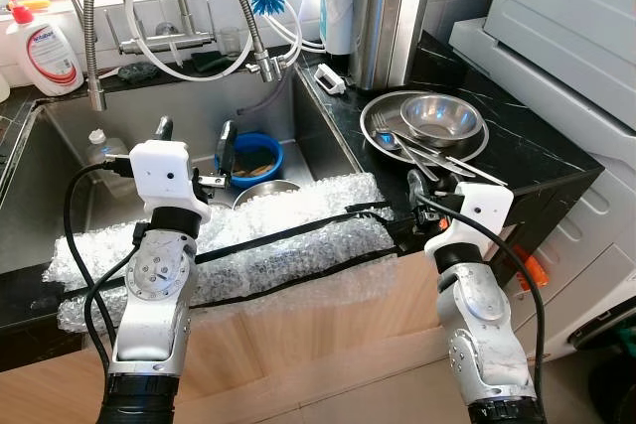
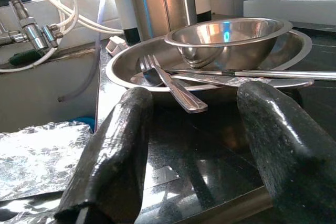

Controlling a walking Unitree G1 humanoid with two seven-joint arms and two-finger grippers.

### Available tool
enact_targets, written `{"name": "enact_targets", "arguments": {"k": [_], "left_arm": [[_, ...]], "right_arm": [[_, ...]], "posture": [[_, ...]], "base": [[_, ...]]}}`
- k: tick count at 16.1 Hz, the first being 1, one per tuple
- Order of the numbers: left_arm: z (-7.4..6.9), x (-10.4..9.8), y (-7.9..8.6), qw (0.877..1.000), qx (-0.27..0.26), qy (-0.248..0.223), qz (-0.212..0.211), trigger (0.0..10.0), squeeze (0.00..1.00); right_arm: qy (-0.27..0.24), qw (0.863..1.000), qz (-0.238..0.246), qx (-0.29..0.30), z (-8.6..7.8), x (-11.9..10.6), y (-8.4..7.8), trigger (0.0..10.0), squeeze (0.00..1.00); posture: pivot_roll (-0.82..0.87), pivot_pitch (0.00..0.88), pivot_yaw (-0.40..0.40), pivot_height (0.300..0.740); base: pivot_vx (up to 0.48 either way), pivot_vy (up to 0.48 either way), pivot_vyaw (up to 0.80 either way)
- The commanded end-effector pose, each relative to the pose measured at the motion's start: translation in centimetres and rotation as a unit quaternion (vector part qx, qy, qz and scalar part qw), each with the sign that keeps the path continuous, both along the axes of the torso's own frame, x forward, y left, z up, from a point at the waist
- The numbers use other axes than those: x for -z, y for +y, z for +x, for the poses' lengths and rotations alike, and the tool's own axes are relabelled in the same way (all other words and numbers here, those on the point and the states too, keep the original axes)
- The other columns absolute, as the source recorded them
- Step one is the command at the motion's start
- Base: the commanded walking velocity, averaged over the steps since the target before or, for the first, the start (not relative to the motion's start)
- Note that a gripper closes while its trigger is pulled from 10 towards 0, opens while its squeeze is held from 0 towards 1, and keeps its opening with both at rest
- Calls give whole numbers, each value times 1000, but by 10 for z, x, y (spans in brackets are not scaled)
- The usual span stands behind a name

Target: Kitchen organization

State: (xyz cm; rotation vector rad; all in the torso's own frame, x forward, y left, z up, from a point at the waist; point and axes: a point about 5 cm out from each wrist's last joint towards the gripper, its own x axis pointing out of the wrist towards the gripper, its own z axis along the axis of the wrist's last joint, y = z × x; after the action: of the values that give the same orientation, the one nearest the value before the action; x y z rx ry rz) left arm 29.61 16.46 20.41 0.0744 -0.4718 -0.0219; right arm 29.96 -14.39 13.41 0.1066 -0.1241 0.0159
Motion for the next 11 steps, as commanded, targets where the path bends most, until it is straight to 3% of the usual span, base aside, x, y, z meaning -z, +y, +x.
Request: {"name": "enact_targets", "arguments": {"k": [1,2,3,4,6,7,11], "left_arm": [[1,0,-1,1000,-2,-1,7,10000,0],[1,0,-2,1000,-1,-1,7,10000,0],[1,0,-2,1000,-2,-1,7,10000,0],[1,0,-2,1000,-2,-1,6,10000,0],[1,0,-2,1000,-2,0,7,10000,0],[1,0,-2,1000,-2,0,7,10000,0],[1,0,-2,1000,-2,0,6,10000,0]], "right_arm": [[5,1000,-12,2,4,0,1,10000,0],[4,1000,-6,3,4,2,0,4196,0],[1,1000,-1,2,4,1,0,1843,0],[1,1000,-5,0,5,0,1,1137,0],[1,1000,-6,-4,6,0,3,4392,0],[1,1000,-5,-3,6,0,3,10000,0],[1,1000,-3,-3,7,0,4,10000,0]], "posture": [[-101,0,28,740],[-99,0,29,740],[-100,0,28,740],[-99,0,28,740],[-98,0,28,740],[-97,0,28,740],[-97,0,29,740]], "base": [[0,0,0],[0,0,0],[0,0,0],[0,0,0],[0,0,0],[0,0,0],[0,0,0]]}}
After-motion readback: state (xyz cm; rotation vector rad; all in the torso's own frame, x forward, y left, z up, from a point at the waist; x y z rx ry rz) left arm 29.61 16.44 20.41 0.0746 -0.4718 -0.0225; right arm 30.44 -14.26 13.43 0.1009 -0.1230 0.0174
